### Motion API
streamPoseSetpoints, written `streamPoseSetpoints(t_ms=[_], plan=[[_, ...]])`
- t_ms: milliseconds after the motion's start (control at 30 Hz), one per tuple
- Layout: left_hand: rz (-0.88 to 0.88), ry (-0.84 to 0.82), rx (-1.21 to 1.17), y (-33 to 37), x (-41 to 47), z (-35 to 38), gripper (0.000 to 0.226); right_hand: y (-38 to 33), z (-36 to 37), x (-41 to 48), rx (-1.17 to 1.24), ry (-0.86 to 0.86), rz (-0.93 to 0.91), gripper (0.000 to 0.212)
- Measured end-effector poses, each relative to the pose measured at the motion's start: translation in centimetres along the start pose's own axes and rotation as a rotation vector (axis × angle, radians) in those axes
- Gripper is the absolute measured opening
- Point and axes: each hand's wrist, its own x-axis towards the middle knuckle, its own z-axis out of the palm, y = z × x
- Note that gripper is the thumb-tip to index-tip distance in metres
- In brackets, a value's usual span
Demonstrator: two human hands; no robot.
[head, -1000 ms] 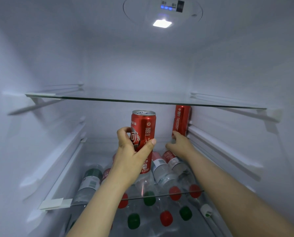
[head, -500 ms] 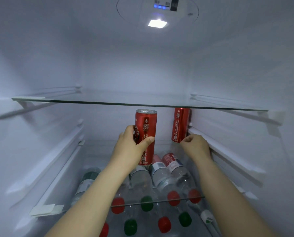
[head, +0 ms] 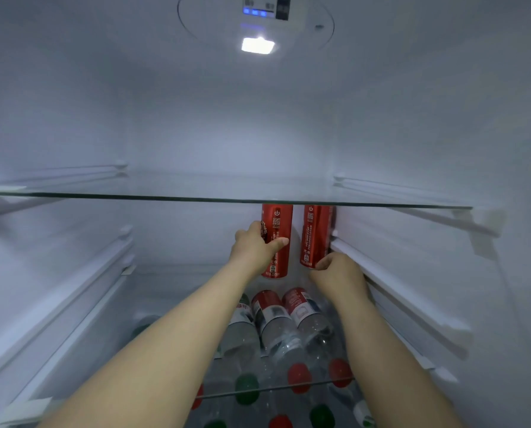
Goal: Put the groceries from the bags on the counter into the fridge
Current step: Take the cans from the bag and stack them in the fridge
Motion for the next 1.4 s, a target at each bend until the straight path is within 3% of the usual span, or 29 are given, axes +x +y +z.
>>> streamPoseSetpoints(t_ms=[167,333,700,1000,1133,1400], plan=[[0.044,0.072,0.022,-0.5,0.2,1.7,0.056,0.0,0.1,0.2,-0.025,-0.009,0.003,0.022],[0.061,0.155,0.024,-1.7,0.0,3.8,0.031,0.1,0.0,0.3,-0.041,-0.012,-0.016,0.018],[0.133,0.135,0.077,-2.3,0.6,4.3,0.004,0.1,-0.2,0.0,-0.027,-0.01,-0.045,0.012],[0.133,0.043,0.085,-1.8,-0.6,3.6,0.019,0.2,0.4,0.7,-0.056,-0.014,-0.027,0.024],[0.079,-0.108,0.225,-0.2,-1.5,1.2,0.026,0.1,0.3,0.7,-0.084,-0.024,-0.028,0.027],[0.089,-0.2,0.425,-0.2,-6.5,-2.7,0.035,-1.0,-3.1,-2.8,-0.265,-0.254,-0.089,0.021]])
